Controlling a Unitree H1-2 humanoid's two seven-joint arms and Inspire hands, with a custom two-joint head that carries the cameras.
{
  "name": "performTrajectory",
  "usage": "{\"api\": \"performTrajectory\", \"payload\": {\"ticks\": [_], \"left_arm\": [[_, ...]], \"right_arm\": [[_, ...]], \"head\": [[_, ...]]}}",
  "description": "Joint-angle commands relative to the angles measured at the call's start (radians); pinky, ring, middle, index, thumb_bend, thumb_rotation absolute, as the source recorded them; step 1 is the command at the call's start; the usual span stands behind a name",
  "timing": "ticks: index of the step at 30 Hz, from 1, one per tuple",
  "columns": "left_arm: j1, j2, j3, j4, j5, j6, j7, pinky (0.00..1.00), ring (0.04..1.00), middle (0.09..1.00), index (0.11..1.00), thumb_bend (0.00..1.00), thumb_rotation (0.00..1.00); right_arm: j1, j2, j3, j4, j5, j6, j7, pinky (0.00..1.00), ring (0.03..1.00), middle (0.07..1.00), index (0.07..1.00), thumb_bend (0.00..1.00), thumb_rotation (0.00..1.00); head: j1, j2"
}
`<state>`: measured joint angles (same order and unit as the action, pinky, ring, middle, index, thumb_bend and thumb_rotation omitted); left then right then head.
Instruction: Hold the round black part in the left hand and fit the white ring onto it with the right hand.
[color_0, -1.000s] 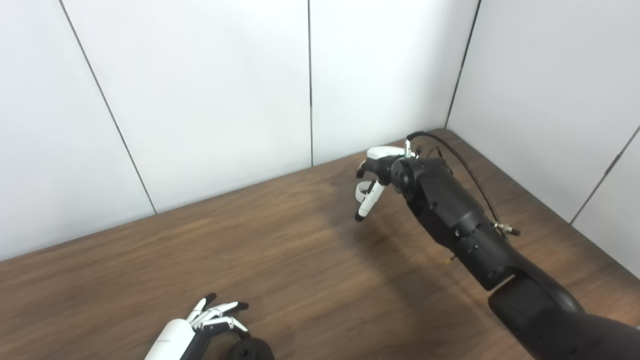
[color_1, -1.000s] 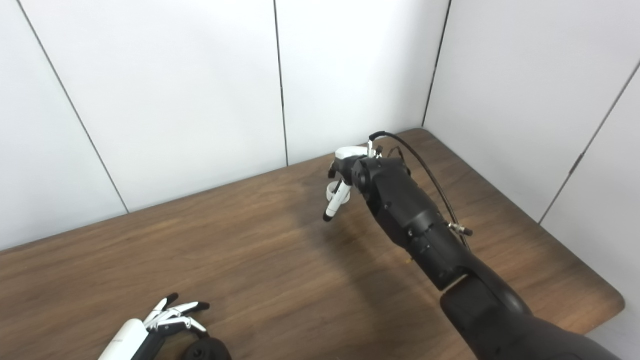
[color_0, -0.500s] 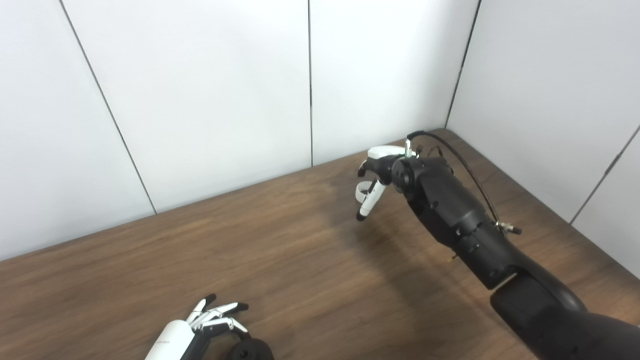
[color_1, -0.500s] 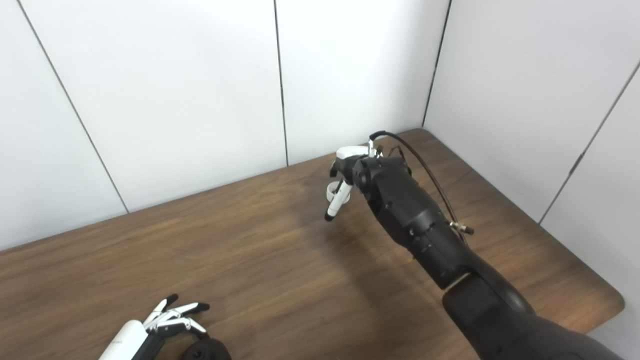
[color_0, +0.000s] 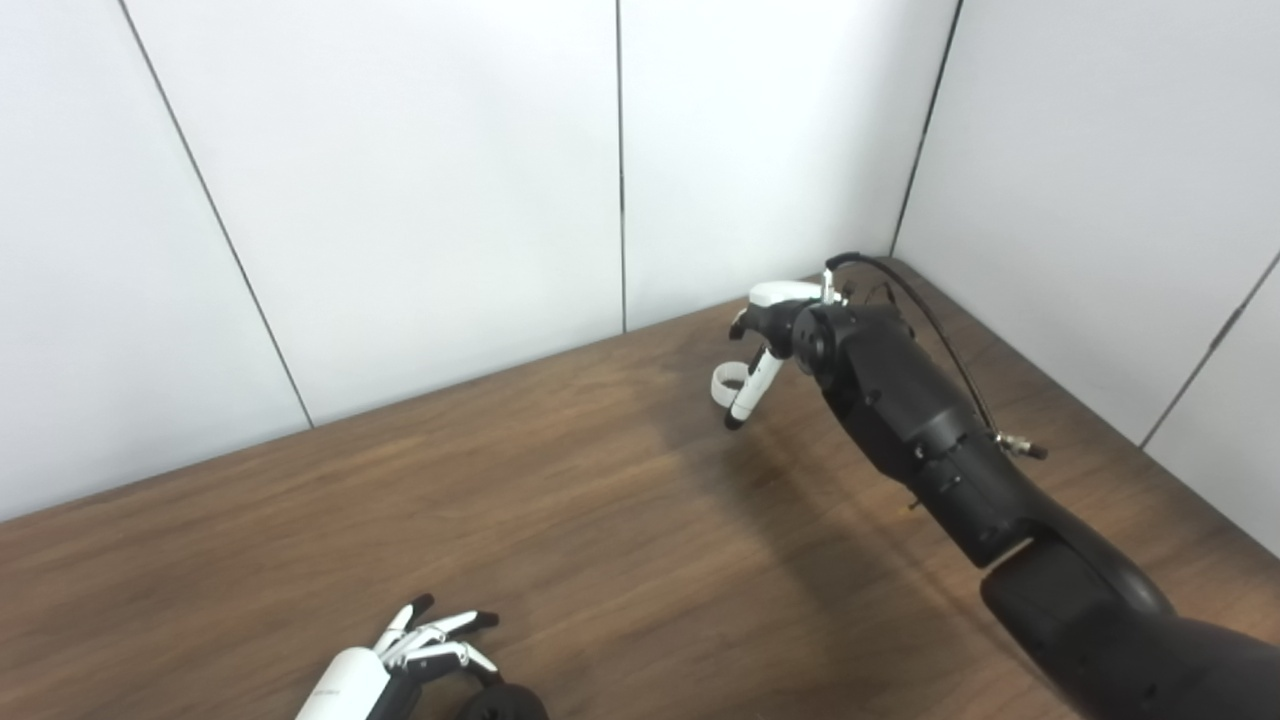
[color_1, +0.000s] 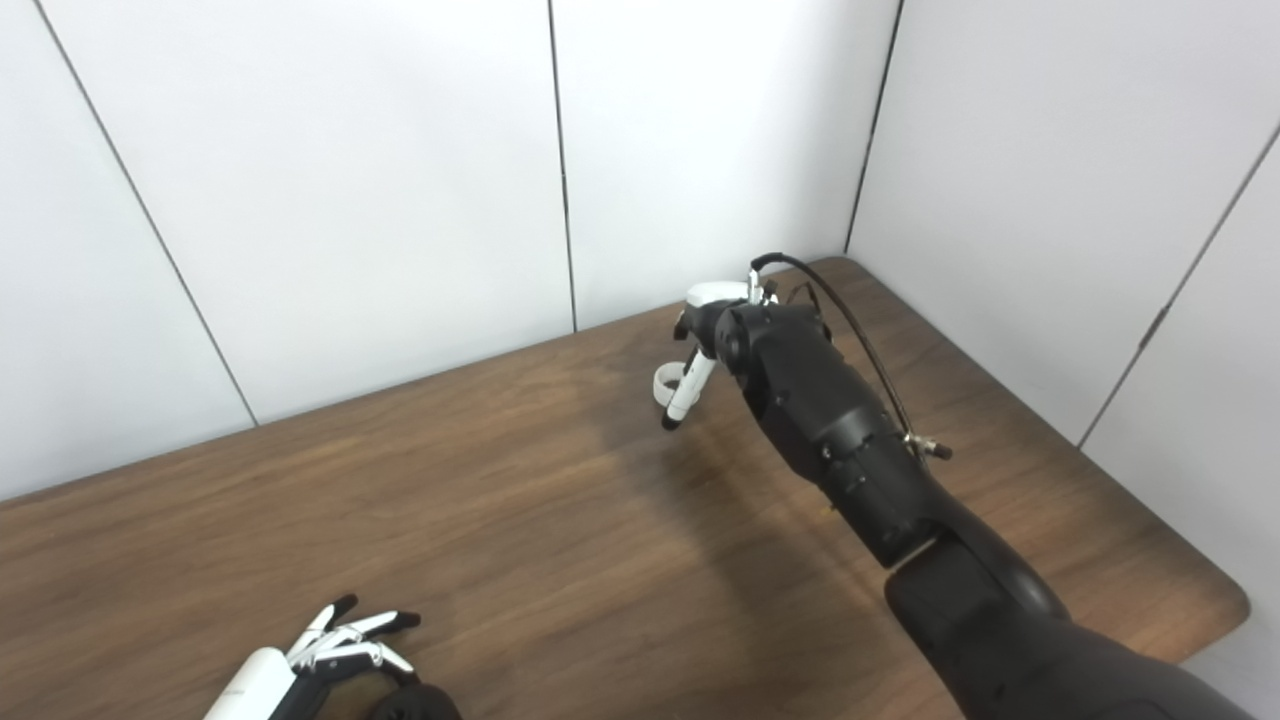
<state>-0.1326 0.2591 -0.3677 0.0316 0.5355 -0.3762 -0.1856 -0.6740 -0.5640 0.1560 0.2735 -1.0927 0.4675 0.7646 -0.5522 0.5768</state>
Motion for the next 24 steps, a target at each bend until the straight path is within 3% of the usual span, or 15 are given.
{"api": "performTrajectory", "payload": {"ticks": [1,24], "left_arm": [[0.008,0.003,-0.002,-0.015,-0.01,-0.008,-0.003,1.0,0.834,0.847,0.478,0.51,0.05],[0.019,0.004,0.002,-0.034,-0.012,-0.004,-0.009,1.0,0.83,0.844,0.478,0.51,0.05]], "right_arm": [[-0.056,-0.021,-0.012,-0.015,-0.016,0.002,-0.034,1.0,1.0,1.0,0.886,0.91,0.34],[-0.034,-0.029,0.035,-0.002,0.029,0.001,-0.066,1.0,1.0,1.0,0.869,0.9,0.35]], "head": [[0.0,0.001],[0.011,0.013]]}}
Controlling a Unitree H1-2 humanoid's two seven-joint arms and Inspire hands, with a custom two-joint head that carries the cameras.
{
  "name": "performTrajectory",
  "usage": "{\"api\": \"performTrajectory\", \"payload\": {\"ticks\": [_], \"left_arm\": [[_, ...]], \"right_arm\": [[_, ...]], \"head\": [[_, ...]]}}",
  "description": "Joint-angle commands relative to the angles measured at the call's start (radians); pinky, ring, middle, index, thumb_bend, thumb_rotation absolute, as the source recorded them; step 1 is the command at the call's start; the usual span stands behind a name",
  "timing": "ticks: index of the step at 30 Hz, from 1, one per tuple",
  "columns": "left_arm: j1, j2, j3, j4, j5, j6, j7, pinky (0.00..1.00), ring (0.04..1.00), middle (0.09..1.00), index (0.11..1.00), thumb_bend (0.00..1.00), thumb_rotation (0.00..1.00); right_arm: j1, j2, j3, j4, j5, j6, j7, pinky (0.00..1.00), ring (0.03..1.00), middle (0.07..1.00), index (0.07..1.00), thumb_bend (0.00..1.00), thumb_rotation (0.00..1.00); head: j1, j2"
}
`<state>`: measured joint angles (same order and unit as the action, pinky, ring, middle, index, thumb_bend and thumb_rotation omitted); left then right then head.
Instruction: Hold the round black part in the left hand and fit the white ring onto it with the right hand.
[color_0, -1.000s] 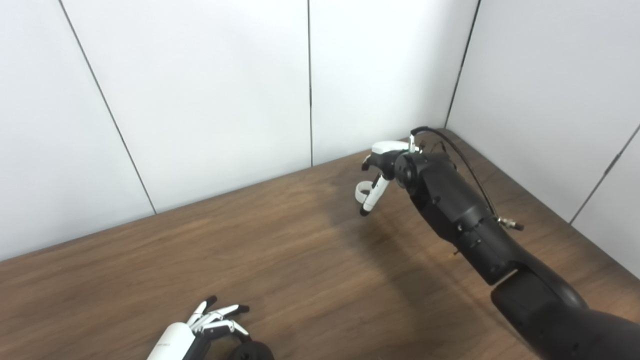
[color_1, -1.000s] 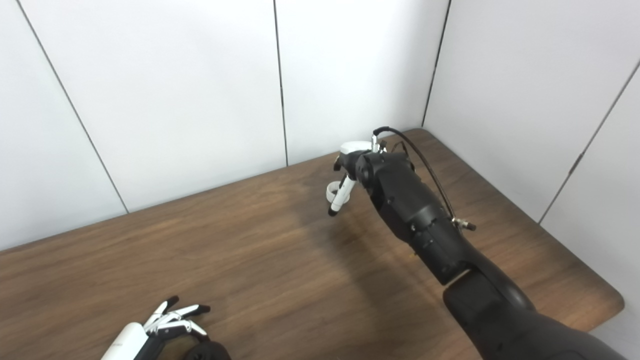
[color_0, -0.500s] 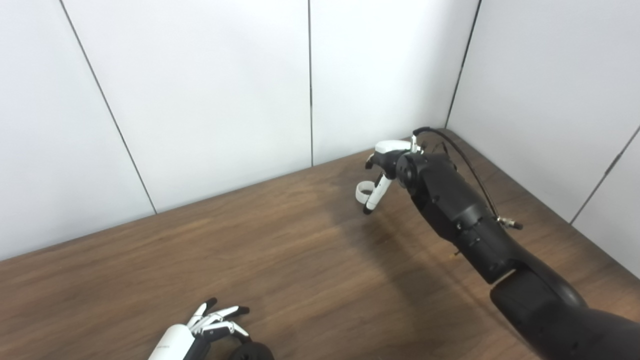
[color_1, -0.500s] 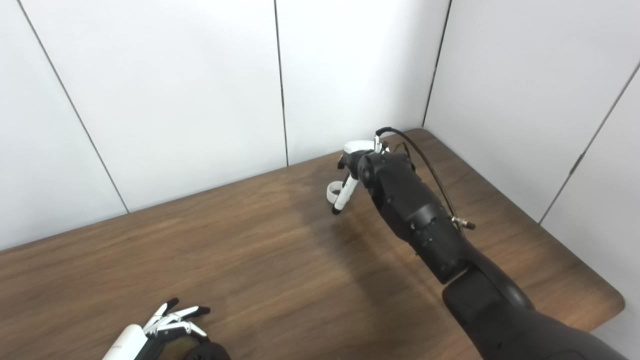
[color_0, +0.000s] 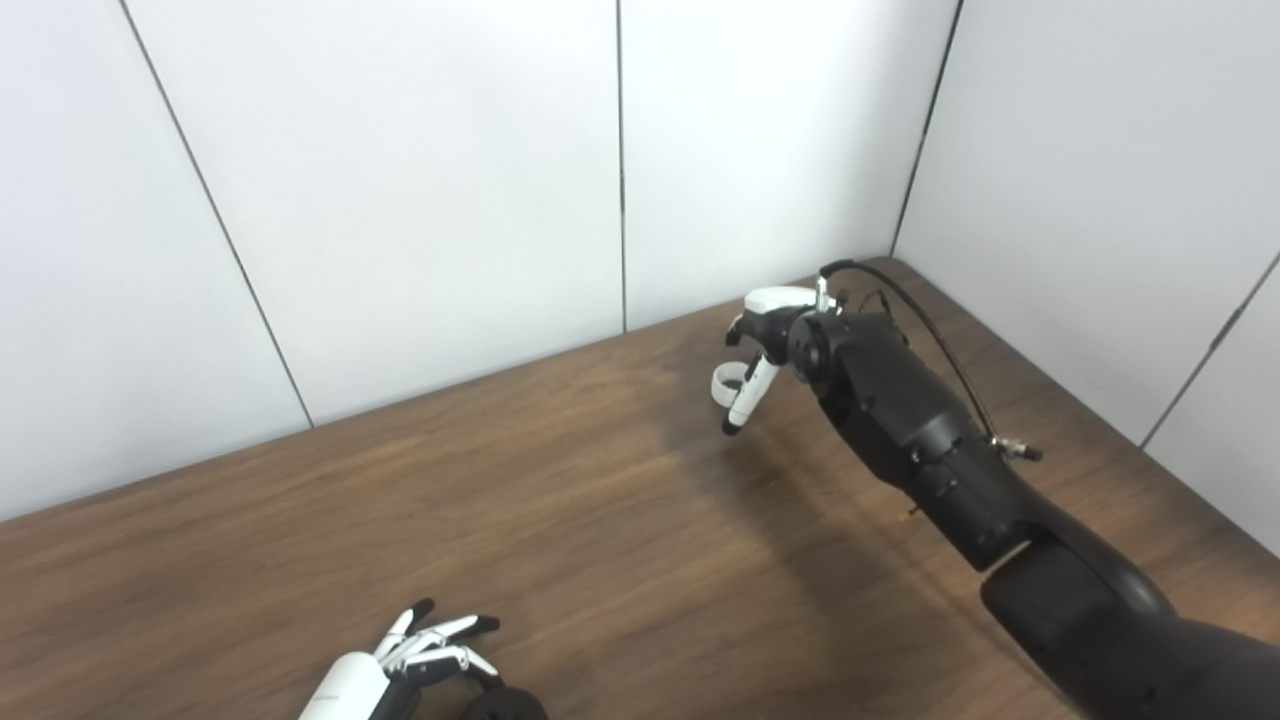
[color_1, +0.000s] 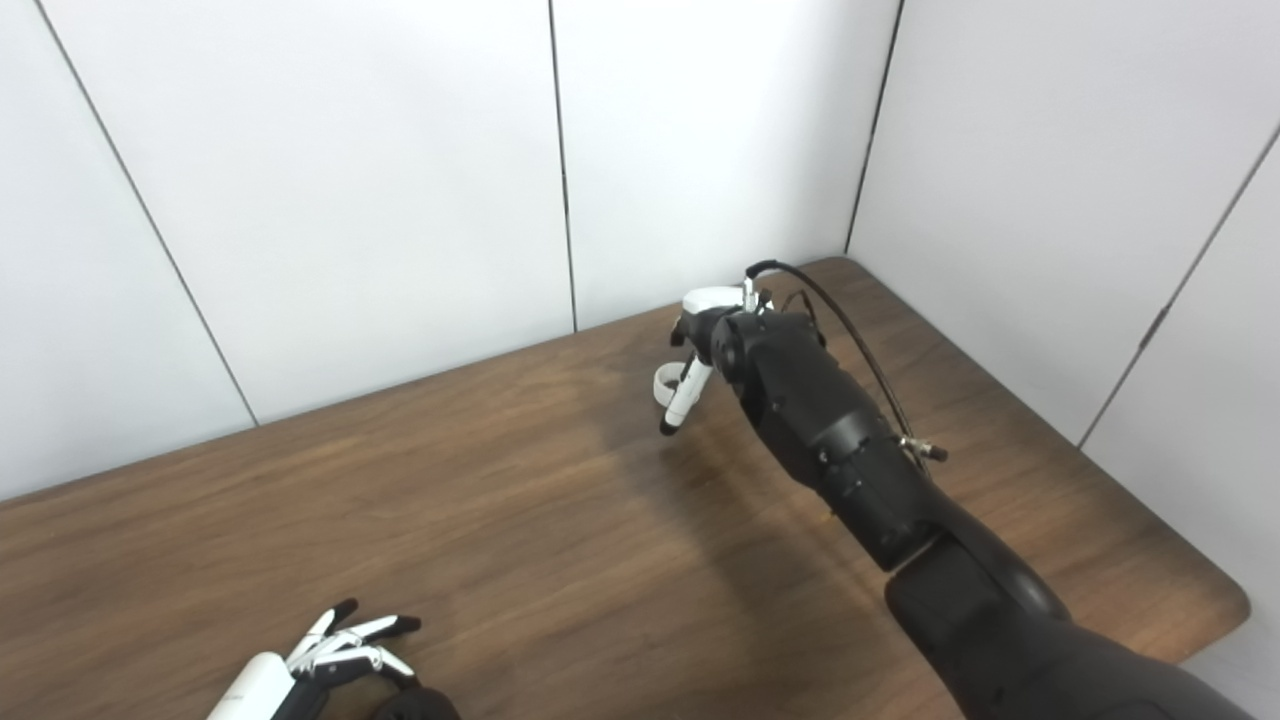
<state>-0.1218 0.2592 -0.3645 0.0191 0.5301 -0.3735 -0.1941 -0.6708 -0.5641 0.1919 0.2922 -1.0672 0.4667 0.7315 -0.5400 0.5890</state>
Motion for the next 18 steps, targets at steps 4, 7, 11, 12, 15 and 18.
{"api": "performTrajectory", "payload": {"ticks": [4,7,11,12,15,18], "left_arm": [[0.01,0.004,0.0,-0.025,-0.009,-0.002,-0.004,1.0,0.83,0.844,0.478,0.51,0.05],[0.012,0.004,0.001,-0.028,-0.011,0.002,-0.006,1.0,0.831,0.845,0.478,0.51,0.05],[0.014,0.005,0.001,-0.03,-0.007,0.001,-0.005,1.0,0.831,0.847,0.477,0.51,0.05],[0.014,0.005,0.001,-0.03,-0.007,0.001,-0.005,1.0,0.83,0.846,0.477,0.51,0.05],[0.014,0.006,0.002,-0.029,-0.008,-0.002,-0.003,1.0,0.828,0.845,0.477,0.51,0.05],[0.015,0.007,0.004,-0.032,-0.009,-0.001,-0.004,1.0,0.828,0.844,0.477,0.51,0.04]], "right_arm": [[-0.035,-0.026,-0.002,-0.019,0.003,0.002,-0.031,1.0,1.0,1.0,0.872,0.9,0.35],[-0.034,-0.025,-0.004,-0.021,0.0,0.003,-0.028,1.0,1.0,1.0,0.872,0.9,0.35],[-0.034,-0.026,-0.001,-0.018,0.0,0.003,-0.027,1.0,1.0,1.0,0.875,0.9,0.35],[-0.034,-0.026,-0.001,-0.017,0.0,0.003,-0.027,1.0,1.0,1.0,0.876,0.9,0.35],[-0.034,-0.025,-0.001,-0.018,-0.001,0.003,-0.026,1.0,1.0,1.0,0.877,0.9,0.35],[-0.035,-0.025,0.0,-0.018,-0.004,0.003,-0.025,1.0,1.0,1.0,0.877,0.9,0.35]], "head": [[-0.003,0.002],[-0.003,0.004],[-0.001,0.005],[-0.001,0.005],[-0.002,0.005],[-0.007,0.005]]}}
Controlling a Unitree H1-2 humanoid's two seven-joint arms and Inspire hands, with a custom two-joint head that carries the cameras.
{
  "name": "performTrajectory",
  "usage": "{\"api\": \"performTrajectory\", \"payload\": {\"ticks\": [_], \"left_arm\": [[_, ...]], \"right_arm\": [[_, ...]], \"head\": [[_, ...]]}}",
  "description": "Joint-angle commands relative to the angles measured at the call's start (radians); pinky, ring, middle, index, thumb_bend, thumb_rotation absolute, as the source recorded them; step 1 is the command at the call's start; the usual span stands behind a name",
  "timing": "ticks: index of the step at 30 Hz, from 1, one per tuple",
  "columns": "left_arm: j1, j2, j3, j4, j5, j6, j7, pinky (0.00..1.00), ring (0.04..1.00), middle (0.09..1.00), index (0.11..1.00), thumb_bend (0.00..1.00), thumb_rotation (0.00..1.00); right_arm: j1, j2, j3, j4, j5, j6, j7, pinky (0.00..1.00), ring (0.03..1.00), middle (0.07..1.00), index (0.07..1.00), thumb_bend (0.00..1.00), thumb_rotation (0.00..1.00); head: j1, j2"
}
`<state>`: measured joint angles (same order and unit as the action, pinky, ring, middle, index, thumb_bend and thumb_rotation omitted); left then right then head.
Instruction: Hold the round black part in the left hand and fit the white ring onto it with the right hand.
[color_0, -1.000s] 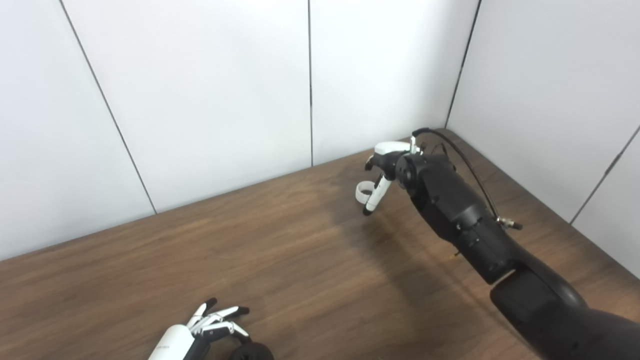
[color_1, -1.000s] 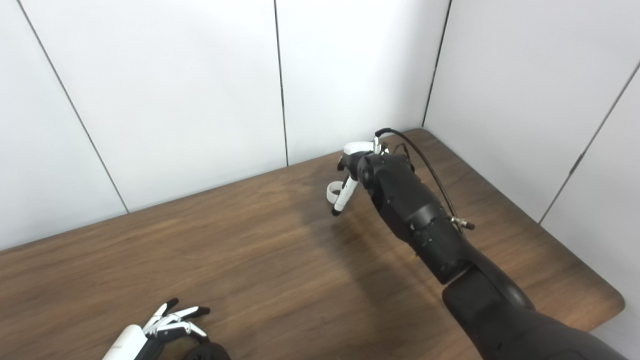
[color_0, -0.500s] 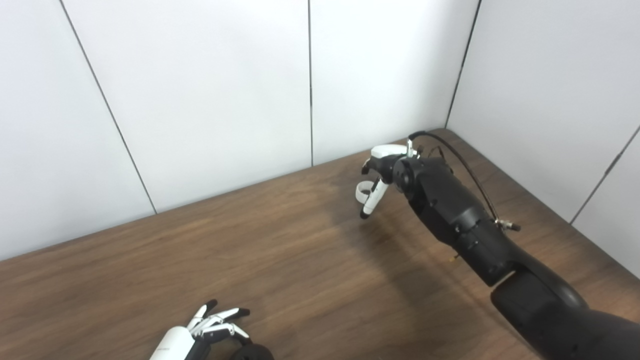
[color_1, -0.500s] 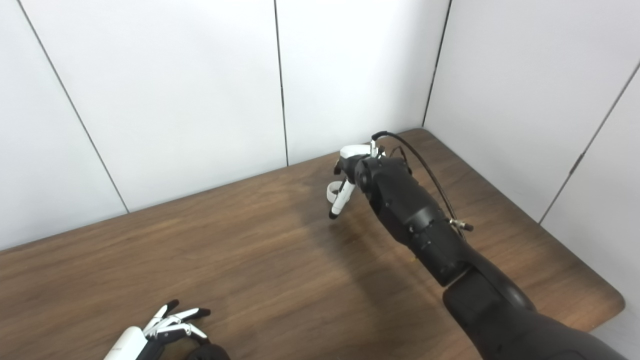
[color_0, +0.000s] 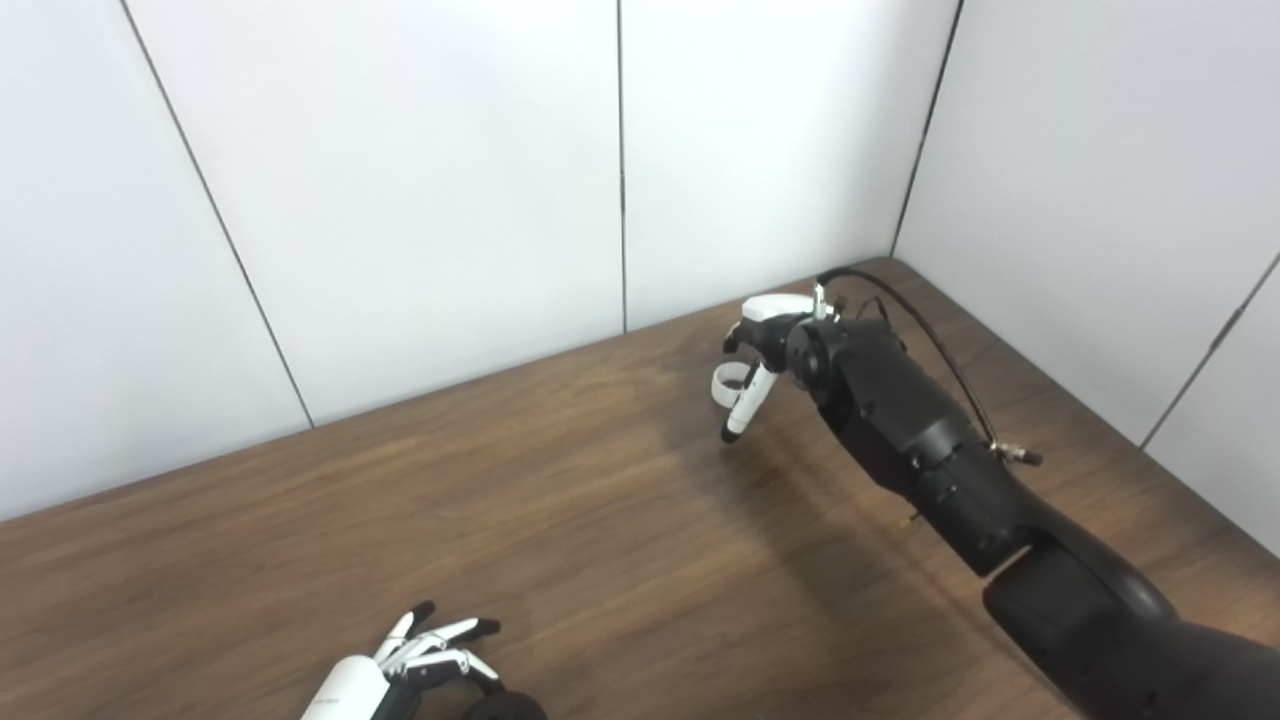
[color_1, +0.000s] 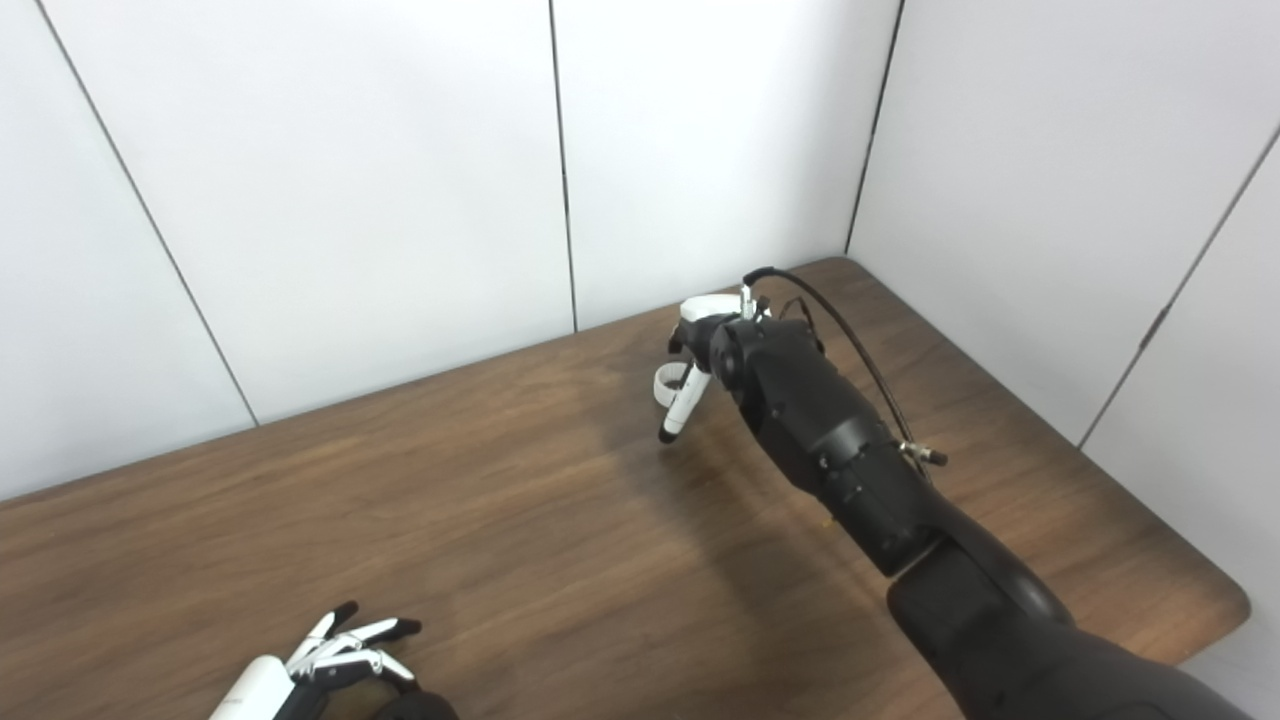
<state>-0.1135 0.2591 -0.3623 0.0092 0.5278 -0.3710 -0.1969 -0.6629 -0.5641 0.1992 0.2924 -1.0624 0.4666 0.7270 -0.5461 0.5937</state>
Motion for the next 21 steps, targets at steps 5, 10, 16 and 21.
{"api": "performTrajectory", "payload": {"ticks": [5,10,16,21], "left_arm": [[0.008,0.007,0.003,-0.022,-0.009,-0.007,-0.002,1.0,0.828,0.844,0.478,0.51,0.05],[0.007,0.006,0.002,-0.02,-0.01,-0.006,-0.002,1.0,0.83,0.845,0.477,0.51,0.05],[0.009,0.007,0.003,-0.024,-0.012,-0.002,-0.005,1.0,0.829,0.844,0.477,0.51,0.05],[0.011,0.007,0.004,-0.029,-0.011,0.004,-0.008,1.0,0.831,0.845,0.477,0.51,0.05]], "right_arm": [[-0.044,-0.029,-0.006,-0.019,-0.004,0.002,-0.023,1.0,1.0,1.0,0.876,0.9,0.35],[-0.044,-0.031,-0.011,-0.021,-0.007,0.003,-0.021,1.0,1.0,1.0,0.873,0.89,0.34],[-0.045,-0.036,-0.006,-0.023,-0.007,0.002,-0.018,1.0,1.0,1.0,0.874,0.87,0.34],[-0.044,-0.039,-0.002,-0.027,-0.007,0.002,-0.016,1.0,1.0,1.0,0.875,0.87,0.34]], "head": [[-0.001,0.002],[-0.001,0.002],[-0.002,0.004],[-0.002,0.004]]}}
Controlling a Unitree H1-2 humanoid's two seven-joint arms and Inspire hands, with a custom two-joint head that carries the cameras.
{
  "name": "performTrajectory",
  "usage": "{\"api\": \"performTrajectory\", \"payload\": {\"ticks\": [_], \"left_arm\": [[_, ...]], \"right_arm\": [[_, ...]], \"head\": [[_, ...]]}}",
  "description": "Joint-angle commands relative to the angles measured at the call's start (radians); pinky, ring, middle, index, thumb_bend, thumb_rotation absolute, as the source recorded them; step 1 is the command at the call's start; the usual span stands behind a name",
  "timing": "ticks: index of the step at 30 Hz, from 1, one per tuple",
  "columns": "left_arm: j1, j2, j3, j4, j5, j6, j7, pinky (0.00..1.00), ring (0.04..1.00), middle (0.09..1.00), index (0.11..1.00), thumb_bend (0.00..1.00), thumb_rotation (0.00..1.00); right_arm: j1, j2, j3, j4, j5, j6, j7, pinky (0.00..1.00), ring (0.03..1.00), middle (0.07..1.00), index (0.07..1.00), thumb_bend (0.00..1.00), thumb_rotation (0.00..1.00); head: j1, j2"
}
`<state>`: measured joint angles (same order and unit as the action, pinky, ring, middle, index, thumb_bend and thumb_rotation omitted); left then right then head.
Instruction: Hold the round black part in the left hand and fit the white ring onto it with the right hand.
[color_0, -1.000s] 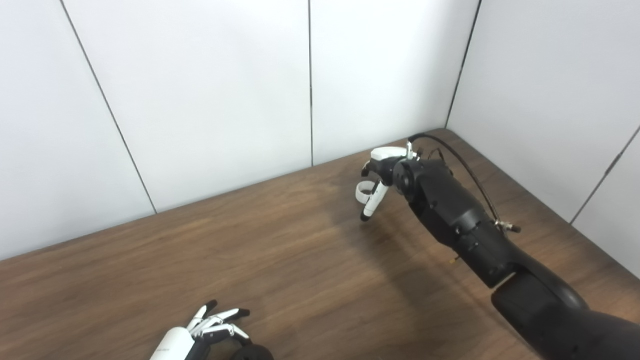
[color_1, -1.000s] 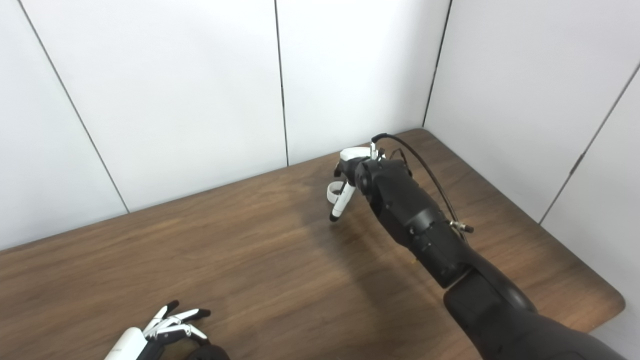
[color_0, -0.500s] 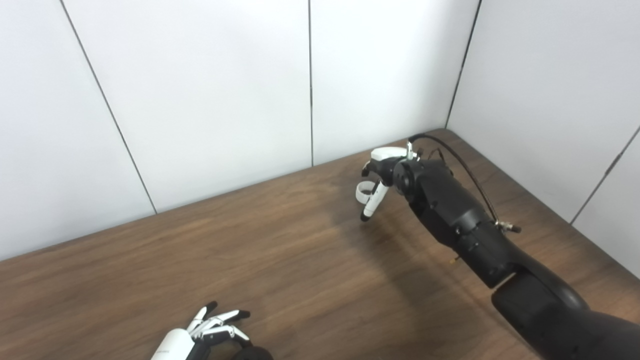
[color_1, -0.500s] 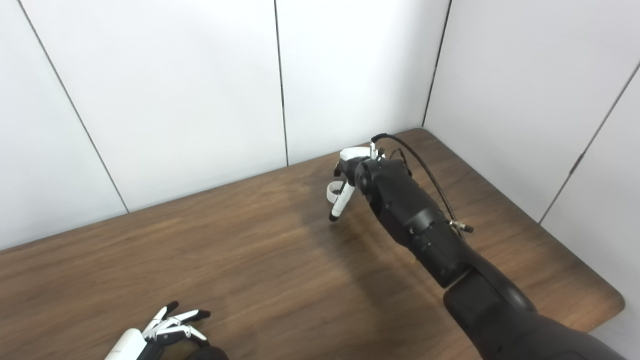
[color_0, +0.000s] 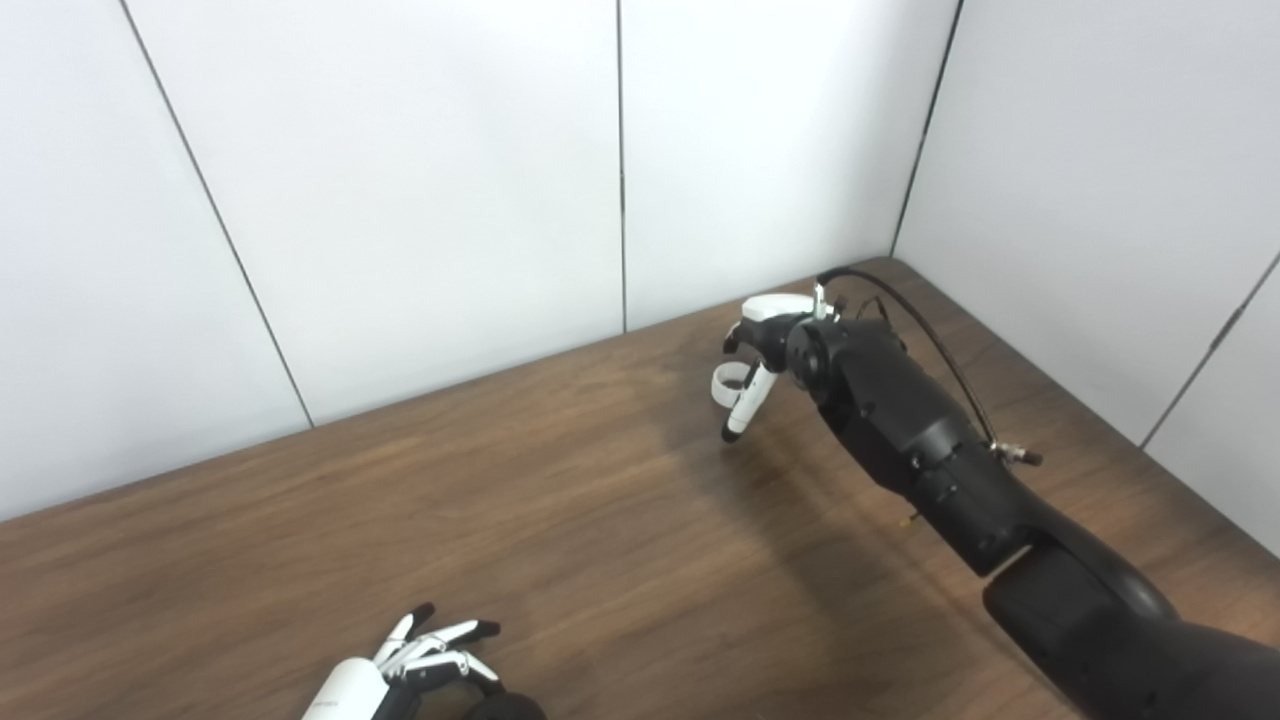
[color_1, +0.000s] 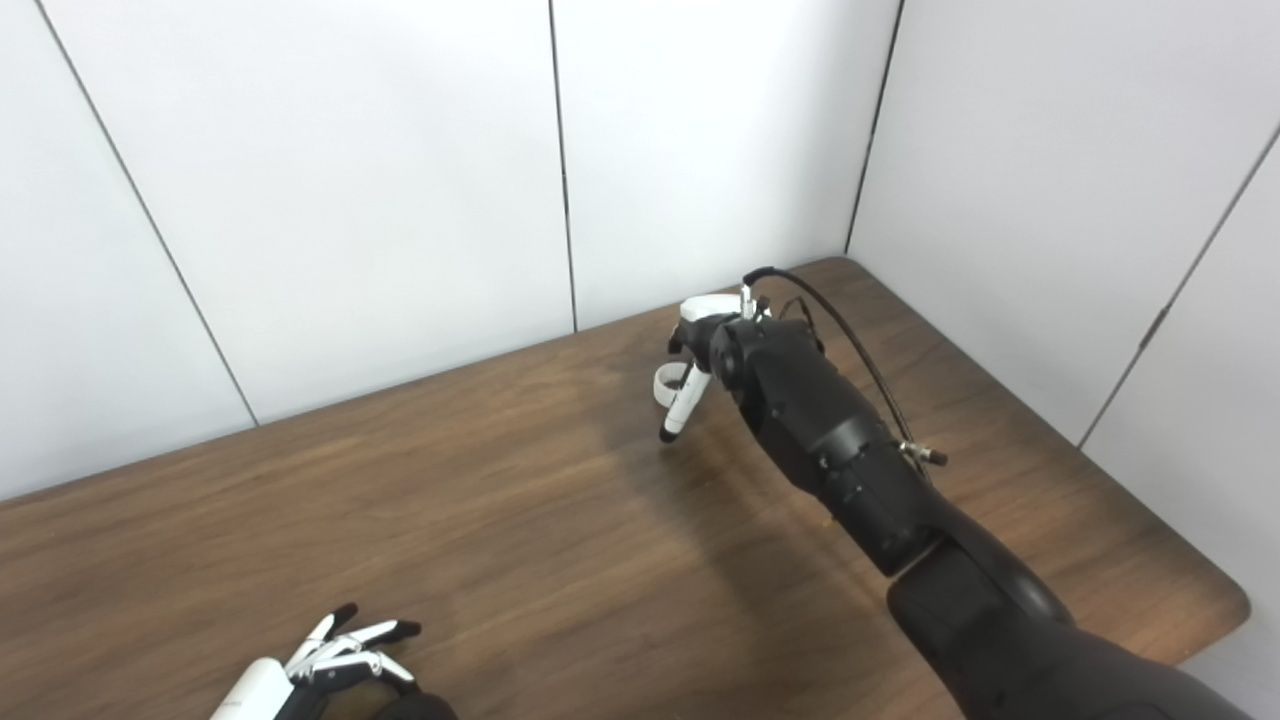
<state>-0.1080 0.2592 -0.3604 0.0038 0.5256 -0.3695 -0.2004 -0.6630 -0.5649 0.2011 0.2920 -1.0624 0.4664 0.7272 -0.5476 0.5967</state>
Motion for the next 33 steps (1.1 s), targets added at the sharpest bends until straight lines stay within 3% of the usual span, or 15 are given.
{"api": "performTrajectory", "payload": {"ticks": [1,18,22,26,28,33], "left_arm": [[0.005,0.007,0.002,-0.024,-0.008,0.003,-0.006,1.0,0.831,0.845,0.478,0.51,0.05],[0.003,0.005,0.005,-0.023,-0.008,-0.001,-0.001,1.0,0.83,0.844,0.478,0.51,0.05],[0.001,0.004,0.007,-0.026,-0.007,0.003,-0.002,1.0,0.831,0.846,0.478,0.51,0.05],[0.002,0.004,0.009,-0.026,-0.009,0.002,0.0,1.0,0.828,0.846,0.477,0.51,0.05],[0.002,0.005,0.01,-0.024,-0.006,0.001,0.003,1.0,0.825,0.846,0.477,0.51,0.05],[0.004,0.005,0.012,-0.021,-0.006,0.001,0.005,1.0,0.825,0.844,0.477,0.51,0.04]], "right_arm": [[-0.043,-0.039,-0.003,-0.028,-0.006,0.002,-0.019,1.0,1.0,1.0,0.874,0.87,0.34],[-0.039,-0.043,0.002,-0.019,0.006,0.002,-0.042,0.98,1.0,1.0,0.862,0.87,0.31],[-0.033,-0.056,0.025,-0.012,0.026,-0.022,-0.09,0.93,1.0,0.969,0.779,0.83,0.28],[-0.029,-0.059,0.031,0.004,0.056,-0.041,-0.146,0.96,1.0,0.941,0.655,0.8,0.24],[-0.023,-0.06,0.027,0.009,0.077,-0.062,-0.191,0.99,1.0,0.91,0.521,0.58,0.16],[-0.009,-0.066,0.035,0.007,0.096,-0.085,-0.274,0.98,1.0,0.866,0.479,0.52,0.13]], "head": [[0.0,0.001],[0.006,0.0],[0.008,0.002],[0.009,0.002],[0.009,0.003],[0.011,0.002]]}}
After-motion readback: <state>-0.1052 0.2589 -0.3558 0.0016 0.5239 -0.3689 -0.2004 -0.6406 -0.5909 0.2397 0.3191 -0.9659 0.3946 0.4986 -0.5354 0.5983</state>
